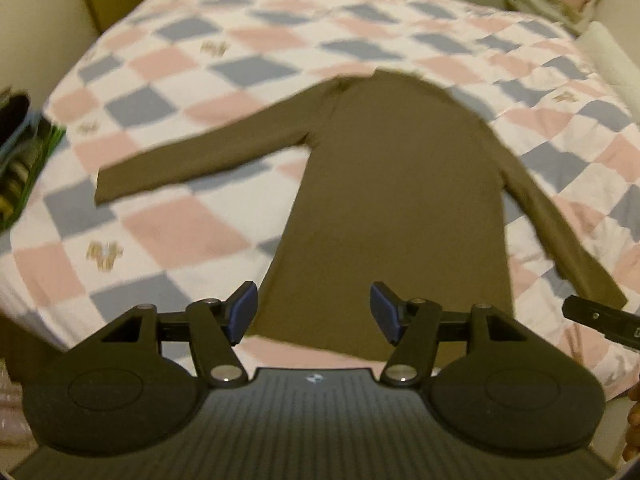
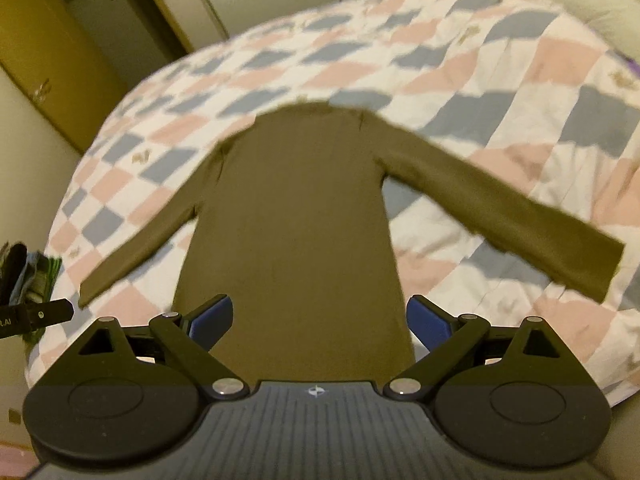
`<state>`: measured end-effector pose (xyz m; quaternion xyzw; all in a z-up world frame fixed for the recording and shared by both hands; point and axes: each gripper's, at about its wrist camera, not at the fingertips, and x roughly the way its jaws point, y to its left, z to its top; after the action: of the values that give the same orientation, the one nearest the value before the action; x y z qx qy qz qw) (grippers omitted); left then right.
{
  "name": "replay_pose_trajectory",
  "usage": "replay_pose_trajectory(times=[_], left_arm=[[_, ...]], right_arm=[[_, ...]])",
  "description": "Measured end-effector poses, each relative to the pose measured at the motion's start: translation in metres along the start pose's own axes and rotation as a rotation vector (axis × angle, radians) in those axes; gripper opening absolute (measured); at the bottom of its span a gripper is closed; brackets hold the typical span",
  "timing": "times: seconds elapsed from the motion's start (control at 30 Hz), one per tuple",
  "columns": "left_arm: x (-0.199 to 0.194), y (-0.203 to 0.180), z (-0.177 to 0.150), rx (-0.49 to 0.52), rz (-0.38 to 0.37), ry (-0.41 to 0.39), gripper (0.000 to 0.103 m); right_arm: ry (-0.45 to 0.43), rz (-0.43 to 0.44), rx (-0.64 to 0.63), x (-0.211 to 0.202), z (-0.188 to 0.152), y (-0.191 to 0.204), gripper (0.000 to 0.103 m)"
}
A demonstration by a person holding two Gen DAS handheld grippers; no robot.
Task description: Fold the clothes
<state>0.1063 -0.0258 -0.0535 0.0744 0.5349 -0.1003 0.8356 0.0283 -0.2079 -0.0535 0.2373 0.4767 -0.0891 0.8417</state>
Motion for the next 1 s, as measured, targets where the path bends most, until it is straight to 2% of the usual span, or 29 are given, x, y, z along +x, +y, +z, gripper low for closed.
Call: replay_pose_trajectory(times=[0.13, 0.3, 0.43, 0.57, 0.67, 0.77, 1.0], left_arm=[[0.033, 0.023, -0.007, -0.043, 0.019, 0.082, 0.058], [0.083, 0.044, -0.001, -0.071, -0.007, 0.151, 0.058], [0.129, 0.063, 0.017, -0.107, -0.029, 0.178, 0.058], [0.169, 0.096, 0.037, -0.186, -0.032, 0.164, 0.058], [0.193, 0.128, 0.049, -0.298, -0.036, 0.135, 0.059], [0.212, 0.167, 0.056, -0.470, -0.025, 0.101, 0.060], [0.245, 0.245, 0.051, -0.800, 0.030, 0.013, 0.063]], right_arm=[[0.079, 0.011, 0.006, 0.027, -0.009, 0.000, 0.096], [0.167, -0.013, 0.021, 0.064, -0.019, 0.008, 0.096], [0.203, -0.047, 0.036, 0.097, -0.017, 0.018, 0.096], [0.226, -0.053, 0.007, 0.144, -0.009, 0.043, 0.095], [0.221, -0.037, -0.073, 0.188, 0.002, 0.075, 0.091], [0.200, -0.022, -0.146, 0.229, 0.011, 0.108, 0.091], [0.145, 0.030, -0.298, 0.301, 0.029, 0.176, 0.089]])
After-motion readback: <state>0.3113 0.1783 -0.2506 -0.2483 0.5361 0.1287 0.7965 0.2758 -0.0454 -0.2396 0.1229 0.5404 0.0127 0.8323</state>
